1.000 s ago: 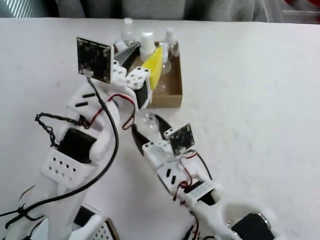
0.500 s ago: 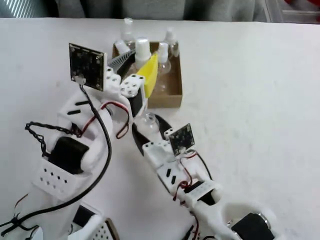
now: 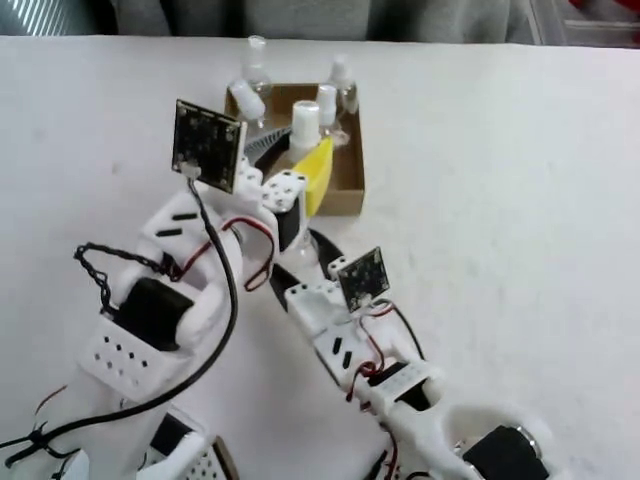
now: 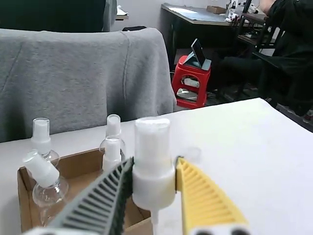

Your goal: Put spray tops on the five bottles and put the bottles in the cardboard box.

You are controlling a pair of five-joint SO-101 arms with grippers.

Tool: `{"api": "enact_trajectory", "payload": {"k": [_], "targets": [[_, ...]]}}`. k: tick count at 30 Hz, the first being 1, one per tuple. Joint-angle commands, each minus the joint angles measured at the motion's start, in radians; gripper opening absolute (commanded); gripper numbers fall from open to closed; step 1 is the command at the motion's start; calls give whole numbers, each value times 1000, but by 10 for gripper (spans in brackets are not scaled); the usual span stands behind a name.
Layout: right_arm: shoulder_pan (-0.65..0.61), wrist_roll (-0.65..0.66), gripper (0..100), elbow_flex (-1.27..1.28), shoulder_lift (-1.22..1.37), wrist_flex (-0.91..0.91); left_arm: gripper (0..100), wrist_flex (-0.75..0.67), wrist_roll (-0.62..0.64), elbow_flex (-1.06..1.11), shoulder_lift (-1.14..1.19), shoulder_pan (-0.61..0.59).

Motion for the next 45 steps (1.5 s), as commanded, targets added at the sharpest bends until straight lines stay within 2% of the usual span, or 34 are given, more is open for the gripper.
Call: {"api": "enact_trajectory", "payload": {"k": [1,15,45], "targets": [[-5,15,21,-3,1,-25,61,-83,-3,-29,-25,-28],[-5,15,21,-3,1,-25,60,-98,-9,-17,-21,-31],[1,15,21,-3,-2,-25,60,-103,-9,256,-38,-30]]}}
